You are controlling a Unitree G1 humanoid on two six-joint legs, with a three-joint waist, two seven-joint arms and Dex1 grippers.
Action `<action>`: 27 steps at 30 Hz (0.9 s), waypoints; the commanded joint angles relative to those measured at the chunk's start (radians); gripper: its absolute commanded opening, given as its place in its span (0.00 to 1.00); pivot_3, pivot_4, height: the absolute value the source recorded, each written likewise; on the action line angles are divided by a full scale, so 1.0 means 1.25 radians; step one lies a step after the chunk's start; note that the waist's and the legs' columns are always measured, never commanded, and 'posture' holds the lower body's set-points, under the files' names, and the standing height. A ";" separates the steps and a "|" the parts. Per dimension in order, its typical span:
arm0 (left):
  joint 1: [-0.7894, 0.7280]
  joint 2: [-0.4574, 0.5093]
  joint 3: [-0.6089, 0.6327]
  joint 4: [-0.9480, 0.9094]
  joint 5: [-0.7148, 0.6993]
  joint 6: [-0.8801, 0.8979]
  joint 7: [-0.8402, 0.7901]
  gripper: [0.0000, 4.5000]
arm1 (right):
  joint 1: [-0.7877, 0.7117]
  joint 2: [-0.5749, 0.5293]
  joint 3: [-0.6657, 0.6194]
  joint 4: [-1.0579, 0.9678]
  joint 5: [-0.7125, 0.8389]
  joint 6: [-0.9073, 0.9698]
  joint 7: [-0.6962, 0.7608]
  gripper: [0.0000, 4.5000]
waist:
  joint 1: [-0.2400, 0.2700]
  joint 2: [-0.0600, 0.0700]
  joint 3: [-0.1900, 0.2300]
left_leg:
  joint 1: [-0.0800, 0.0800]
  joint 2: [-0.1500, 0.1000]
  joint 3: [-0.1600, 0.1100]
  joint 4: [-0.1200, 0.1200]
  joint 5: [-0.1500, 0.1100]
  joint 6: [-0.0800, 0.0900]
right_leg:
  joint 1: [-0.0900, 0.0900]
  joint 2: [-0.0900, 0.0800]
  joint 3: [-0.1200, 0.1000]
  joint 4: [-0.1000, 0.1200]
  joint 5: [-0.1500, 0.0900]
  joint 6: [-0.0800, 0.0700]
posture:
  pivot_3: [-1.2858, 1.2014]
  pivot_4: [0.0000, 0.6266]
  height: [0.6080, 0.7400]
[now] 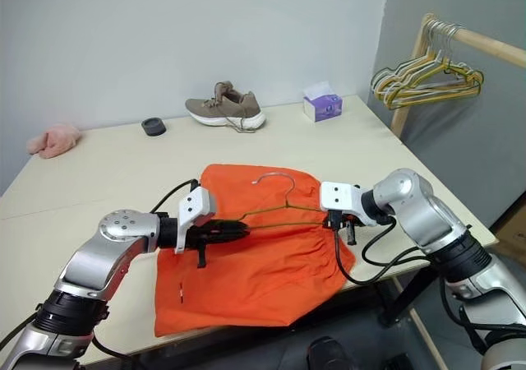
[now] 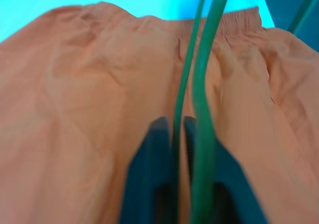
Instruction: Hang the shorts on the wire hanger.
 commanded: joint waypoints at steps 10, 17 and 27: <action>0.001 -0.026 0.156 0.021 -0.100 0.038 0.075 0.56 | 0.160 -0.147 -0.166 -0.101 0.059 0.090 -0.023 0.00 | -0.002 -0.001 0.000 | 0.000 0.000 0.001 0.000 0.000 0.000 | 0.000 -0.001 0.000 0.000 0.000 0.000 | 0.38 0.00 1.00; 0.076 -0.006 0.158 0.037 -0.086 0.001 0.055 0.56 | 0.288 -0.170 -0.322 -0.115 0.162 0.293 -0.078 0.00 | -0.010 -0.002 0.001 | 0.000 0.000 0.001 0.000 0.000 0.000 | 0.000 0.000 0.000 0.000 0.000 0.000 | 0.37 0.00 1.00; 0.122 -0.006 0.151 0.041 -0.091 -0.019 0.030 0.56 | 0.372 -0.155 -0.453 -0.069 0.257 0.495 -0.186 0.00 | -0.035 -0.004 0.002 | 0.001 0.000 0.002 0.000 0.000 0.000 | 0.000 0.000 0.001 0.000 0.000 0.000 | 0.36 0.00 1.00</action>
